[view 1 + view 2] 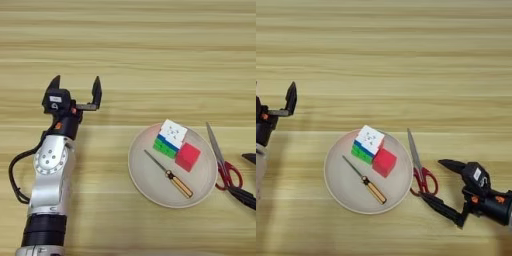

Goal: Move the objects on the table

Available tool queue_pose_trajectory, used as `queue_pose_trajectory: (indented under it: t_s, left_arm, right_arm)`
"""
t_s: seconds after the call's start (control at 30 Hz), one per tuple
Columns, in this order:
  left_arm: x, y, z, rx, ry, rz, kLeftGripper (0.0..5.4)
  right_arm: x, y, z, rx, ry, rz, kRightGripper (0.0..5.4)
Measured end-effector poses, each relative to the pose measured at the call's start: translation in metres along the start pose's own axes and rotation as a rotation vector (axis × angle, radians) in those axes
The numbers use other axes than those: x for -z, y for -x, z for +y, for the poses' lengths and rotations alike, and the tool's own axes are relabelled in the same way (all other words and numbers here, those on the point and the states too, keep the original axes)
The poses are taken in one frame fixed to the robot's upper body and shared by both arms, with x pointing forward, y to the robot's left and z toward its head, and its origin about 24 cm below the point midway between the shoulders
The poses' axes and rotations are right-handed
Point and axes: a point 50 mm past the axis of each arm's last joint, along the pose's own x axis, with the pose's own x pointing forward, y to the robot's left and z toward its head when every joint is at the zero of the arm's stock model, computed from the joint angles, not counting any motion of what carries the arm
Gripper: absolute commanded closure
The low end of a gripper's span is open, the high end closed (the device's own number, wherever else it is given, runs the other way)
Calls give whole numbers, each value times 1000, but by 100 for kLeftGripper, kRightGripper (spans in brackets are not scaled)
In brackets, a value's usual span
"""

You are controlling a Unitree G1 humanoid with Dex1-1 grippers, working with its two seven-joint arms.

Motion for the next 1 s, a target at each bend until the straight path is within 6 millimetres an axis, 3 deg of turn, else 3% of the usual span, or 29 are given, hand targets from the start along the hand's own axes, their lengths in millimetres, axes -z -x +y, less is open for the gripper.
queue_pose_trajectory:
  t_s: [0.4, 1.0]
  left_arm:
    - [0, 0, 1, -2, -1, -5, 0]
    - [0, 0, 1, -2, -2, -9, 0]
  right_arm:
    - [11, -3, 1, 47, 35, 94, 3]
    - [10, -31, 14, 38, 4, 89, 3]
